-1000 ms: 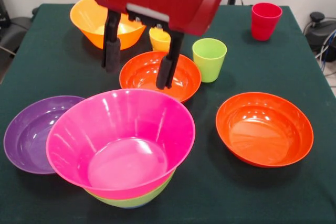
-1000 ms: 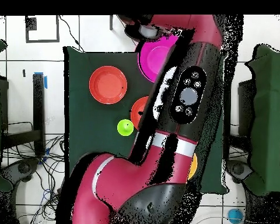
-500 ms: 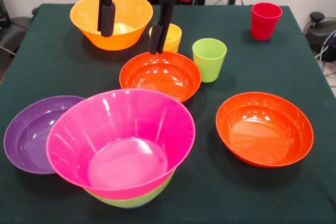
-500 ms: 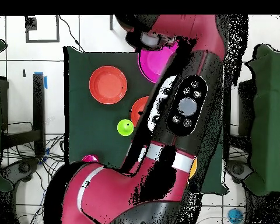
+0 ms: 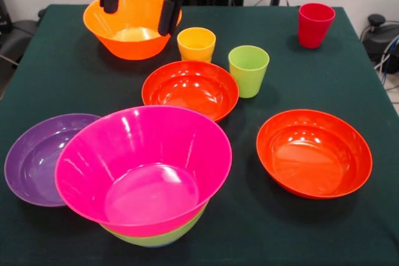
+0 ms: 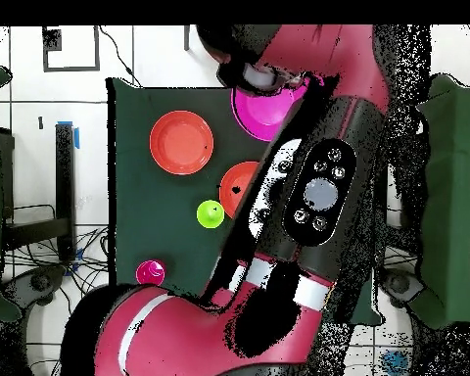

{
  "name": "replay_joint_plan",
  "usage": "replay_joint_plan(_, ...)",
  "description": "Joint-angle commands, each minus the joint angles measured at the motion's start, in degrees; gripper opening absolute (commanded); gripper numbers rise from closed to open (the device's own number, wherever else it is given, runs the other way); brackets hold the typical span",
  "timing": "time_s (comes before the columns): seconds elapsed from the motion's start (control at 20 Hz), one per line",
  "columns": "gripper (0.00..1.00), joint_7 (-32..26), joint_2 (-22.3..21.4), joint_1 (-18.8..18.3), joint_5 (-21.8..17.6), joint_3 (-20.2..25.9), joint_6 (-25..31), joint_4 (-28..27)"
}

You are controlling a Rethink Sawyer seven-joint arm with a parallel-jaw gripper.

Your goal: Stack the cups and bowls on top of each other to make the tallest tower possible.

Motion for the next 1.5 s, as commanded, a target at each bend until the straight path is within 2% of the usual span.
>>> replay_joint_plan(0.05,1.0,-15.1,-2.3,1.5,-6.5,7.0,6.5,8.2)
replay_joint_plan(0.3,1.0,-11.0,-3.8,2.0,-7.1,7.8,6.7,12.3)
replay_joint_plan(0.6,1.0,-2.4,-4.8,3.4,-6.7,7.7,4.7,17.2)
replay_joint_plan(0.75,1.0,2.0,-5.9,4.7,-6.0,7.5,0.8,21.0)
replay_joint_plan(1.0,1.0,5.7,-7.2,6.3,-5.3,7.5,-4.1,26.3)
replay_joint_plan(1.1,1.0,8.8,-7.0,6.8,-3.9,7.5,-2.1,27.6)
replay_joint_plan(1.5,1.0,10.5,-7.1,8.4,-3.5,7.0,-4.5,30.1)
